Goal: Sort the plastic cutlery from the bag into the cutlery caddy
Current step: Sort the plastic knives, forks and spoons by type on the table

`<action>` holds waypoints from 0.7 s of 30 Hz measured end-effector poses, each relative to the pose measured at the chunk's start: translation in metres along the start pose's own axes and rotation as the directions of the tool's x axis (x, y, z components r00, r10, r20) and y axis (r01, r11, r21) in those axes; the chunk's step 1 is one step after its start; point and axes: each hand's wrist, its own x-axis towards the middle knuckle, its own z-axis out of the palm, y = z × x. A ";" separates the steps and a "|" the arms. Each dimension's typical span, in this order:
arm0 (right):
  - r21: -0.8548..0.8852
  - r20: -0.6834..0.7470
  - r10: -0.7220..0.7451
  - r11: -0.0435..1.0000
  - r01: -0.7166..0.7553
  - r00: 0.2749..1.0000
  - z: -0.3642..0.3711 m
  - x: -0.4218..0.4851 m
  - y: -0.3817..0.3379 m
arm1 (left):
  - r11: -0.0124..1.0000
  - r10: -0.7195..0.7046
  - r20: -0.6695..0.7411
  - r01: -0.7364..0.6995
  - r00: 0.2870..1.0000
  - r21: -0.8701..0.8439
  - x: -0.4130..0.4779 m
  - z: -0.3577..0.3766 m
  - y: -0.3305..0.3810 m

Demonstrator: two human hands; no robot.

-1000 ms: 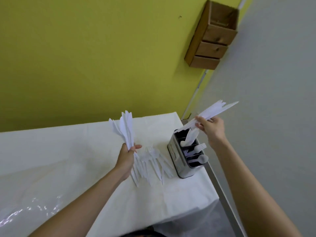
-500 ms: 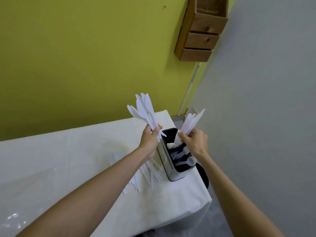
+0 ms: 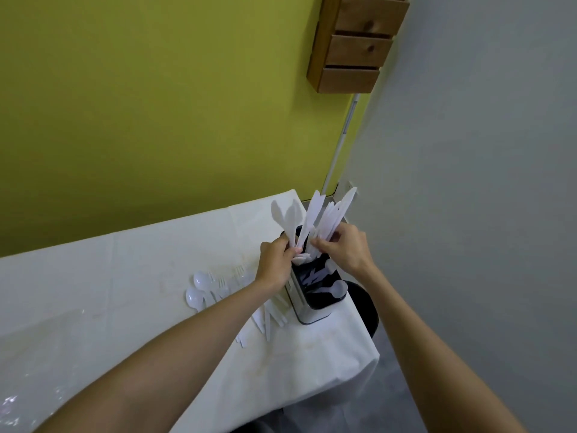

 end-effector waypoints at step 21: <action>0.175 0.085 -0.045 0.984 0.029 0.995 -0.008 -0.017 -0.002 | 0.951 0.114 0.094 -0.136 0.989 0.279 -0.002 -0.007 0.001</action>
